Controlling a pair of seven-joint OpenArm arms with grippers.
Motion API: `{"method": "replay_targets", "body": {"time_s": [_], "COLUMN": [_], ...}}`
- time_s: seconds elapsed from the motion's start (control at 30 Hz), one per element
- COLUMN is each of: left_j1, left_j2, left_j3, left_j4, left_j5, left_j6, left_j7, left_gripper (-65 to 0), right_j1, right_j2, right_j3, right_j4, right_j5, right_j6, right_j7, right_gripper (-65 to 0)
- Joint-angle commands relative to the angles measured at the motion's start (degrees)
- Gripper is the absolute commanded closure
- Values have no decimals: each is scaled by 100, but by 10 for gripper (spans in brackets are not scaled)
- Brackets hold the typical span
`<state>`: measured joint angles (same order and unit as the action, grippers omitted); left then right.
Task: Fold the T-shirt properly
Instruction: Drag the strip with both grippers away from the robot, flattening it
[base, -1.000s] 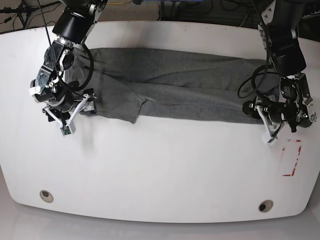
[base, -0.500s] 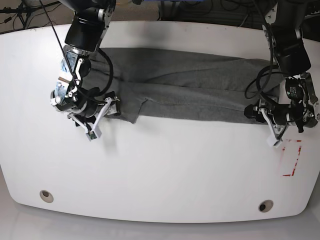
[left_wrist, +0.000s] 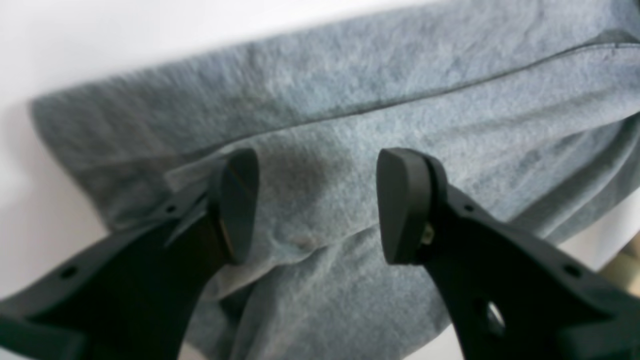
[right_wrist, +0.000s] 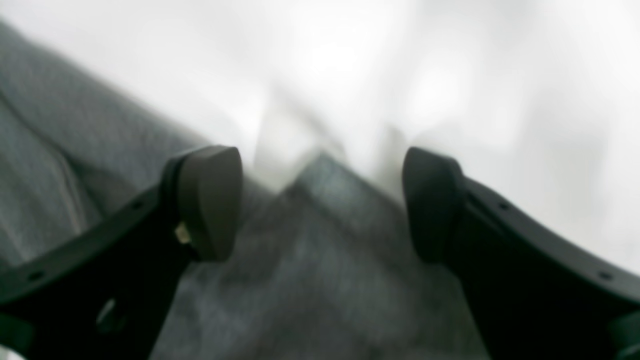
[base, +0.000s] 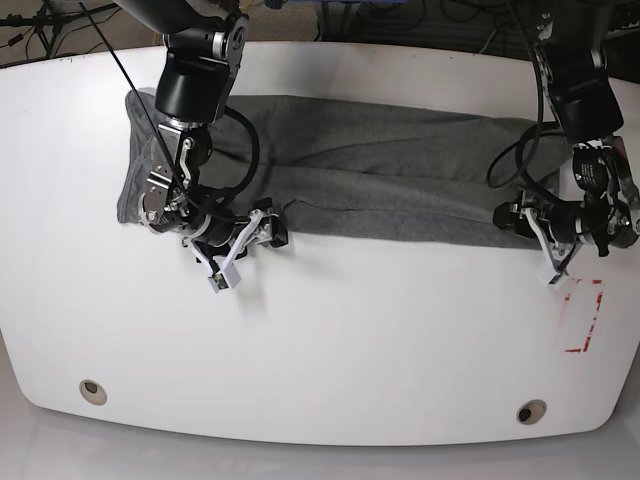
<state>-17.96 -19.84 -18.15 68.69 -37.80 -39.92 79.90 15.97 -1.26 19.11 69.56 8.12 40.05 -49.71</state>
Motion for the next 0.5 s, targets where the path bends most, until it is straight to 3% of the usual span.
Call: {"method": "replay_targets", "body": {"time_s": [0.0, 0.13, 0.2, 0.47], "left_j1": [24, 209, 288, 393], "left_j2": [-104, -96, -87, -87], "left_j3": [-18, -18, -18, -18], "left_j4": [371, 670, 758, 767], "left_j5": [-101, -101, -101, -92], "left_j6": [-8, -8, -8, -8], "left_j7": [-47, -47, -47, -47], "left_gripper": [-351, -351, -351, -351], "right_j1": [148, 148, 148, 104], "right_j2": [51, 112, 156, 183], "right_j3": [1, -8, -17, -26], "right_j4": [-68, -77, -77, -68], "right_j5": [-8, -16, -8, -8], "right_j6": [-5, -5, -5, -5], "right_j7": [176, 237, 237, 246], "right_gripper": [-472, -469, -436, -157]}}
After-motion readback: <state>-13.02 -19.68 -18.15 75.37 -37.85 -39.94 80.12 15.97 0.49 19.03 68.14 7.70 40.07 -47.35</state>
